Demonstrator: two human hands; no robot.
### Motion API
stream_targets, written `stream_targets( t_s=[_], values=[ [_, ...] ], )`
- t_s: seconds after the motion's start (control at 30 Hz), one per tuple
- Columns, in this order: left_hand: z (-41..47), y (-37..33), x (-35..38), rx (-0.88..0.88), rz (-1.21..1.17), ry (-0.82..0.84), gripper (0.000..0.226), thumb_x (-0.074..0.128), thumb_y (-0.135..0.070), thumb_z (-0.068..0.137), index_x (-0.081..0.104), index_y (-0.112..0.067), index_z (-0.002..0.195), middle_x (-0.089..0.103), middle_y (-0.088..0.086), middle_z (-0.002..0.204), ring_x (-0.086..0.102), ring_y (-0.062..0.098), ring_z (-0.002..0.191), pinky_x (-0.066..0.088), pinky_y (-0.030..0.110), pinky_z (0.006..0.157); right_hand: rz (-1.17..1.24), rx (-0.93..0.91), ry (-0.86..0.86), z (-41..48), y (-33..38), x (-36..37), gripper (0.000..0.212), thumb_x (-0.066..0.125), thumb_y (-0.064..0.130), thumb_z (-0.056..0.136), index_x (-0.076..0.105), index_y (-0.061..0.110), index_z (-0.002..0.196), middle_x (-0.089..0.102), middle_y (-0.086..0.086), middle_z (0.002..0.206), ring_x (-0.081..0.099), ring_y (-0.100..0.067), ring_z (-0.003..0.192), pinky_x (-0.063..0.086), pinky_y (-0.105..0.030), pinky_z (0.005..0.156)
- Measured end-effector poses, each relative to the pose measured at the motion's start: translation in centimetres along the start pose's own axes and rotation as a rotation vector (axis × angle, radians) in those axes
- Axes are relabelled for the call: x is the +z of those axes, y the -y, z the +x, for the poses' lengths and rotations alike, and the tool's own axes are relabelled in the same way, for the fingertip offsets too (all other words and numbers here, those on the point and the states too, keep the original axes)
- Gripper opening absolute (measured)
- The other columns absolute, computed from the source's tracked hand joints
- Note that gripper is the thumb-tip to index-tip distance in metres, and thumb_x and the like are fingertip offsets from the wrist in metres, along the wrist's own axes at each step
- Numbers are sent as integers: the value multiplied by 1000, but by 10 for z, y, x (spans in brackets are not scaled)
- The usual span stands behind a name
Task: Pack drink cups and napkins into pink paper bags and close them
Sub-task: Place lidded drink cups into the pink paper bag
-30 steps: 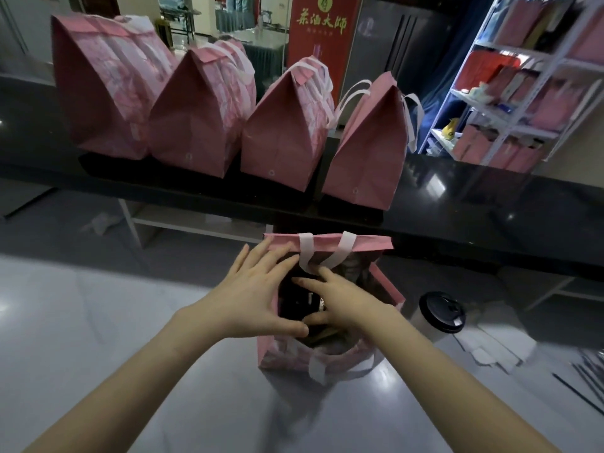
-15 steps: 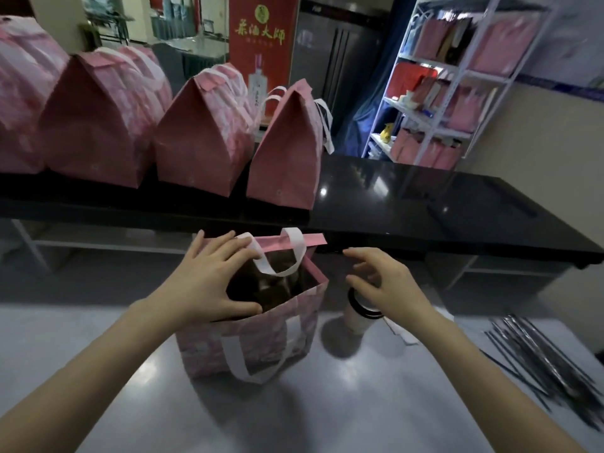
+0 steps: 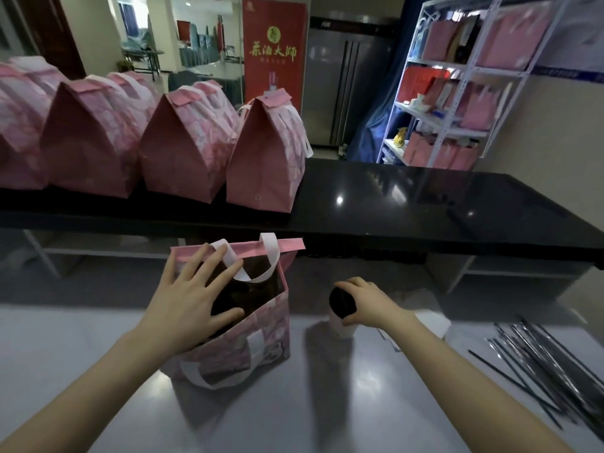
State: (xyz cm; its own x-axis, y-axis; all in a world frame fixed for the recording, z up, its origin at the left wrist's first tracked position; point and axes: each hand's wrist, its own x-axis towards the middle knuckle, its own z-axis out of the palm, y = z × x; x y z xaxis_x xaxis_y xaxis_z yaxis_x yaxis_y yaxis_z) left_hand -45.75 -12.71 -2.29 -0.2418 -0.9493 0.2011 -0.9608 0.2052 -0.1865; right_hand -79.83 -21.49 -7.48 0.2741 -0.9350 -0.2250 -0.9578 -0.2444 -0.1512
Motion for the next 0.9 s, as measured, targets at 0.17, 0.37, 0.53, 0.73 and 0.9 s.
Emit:
stream_targets(
  t_s=[0.17, 0.37, 0.53, 0.73, 0.9],
  values=[
    [-9, -7, -2, -62, 29, 5, 88, 3, -82, 75, 11, -40, 152, 3, 1, 163, -7, 25, 149, -7, 65, 112, 31, -40, -42, -4, -3, 6, 85, 79, 42, 68, 37, 30, 141, 35, 0, 131, 47, -25, 112, 48, -36, 94],
    [-15, -5, 6, -82, 82, 34, 89, -2, -83, 72, -5, -40, 151, -25, 1, 158, -36, 22, 140, -12, 62, 112, 105, -167, -107, -31, 18, -52, 82, 83, 39, 62, 46, 33, 134, 39, 7, 128, 49, -16, 114, 45, -29, 96],
    [-16, -9, 6, -73, 36, 8, 86, 16, -80, 80, 5, -36, 153, -20, 1, 159, -31, 23, 142, -14, 58, 114, 169, -385, -215, -67, 66, -147, 79, 85, 41, 60, 48, 38, 131, 50, 14, 125, 49, -4, 113, 40, -20, 98],
    [-21, -9, 1, -74, -41, -44, 90, 36, -74, 82, 11, -27, 154, -8, -1, 163, -19, 21, 147, -10, 56, 117, 246, -559, -237, -78, 141, -181, 76, 84, 44, 62, 49, 39, 129, 51, 17, 123, 47, 3, 113, 38, -11, 94],
    [-30, -6, -1, -20, -78, -66, 90, 45, -72, 78, 26, -25, 152, 4, 0, 163, -13, 22, 147, -6, 56, 115, 153, -537, -101, -53, 184, -144, 78, 85, 41, 65, 47, 34, 133, 50, 8, 125, 48, -13, 116, 46, -30, 98]
  ],
)
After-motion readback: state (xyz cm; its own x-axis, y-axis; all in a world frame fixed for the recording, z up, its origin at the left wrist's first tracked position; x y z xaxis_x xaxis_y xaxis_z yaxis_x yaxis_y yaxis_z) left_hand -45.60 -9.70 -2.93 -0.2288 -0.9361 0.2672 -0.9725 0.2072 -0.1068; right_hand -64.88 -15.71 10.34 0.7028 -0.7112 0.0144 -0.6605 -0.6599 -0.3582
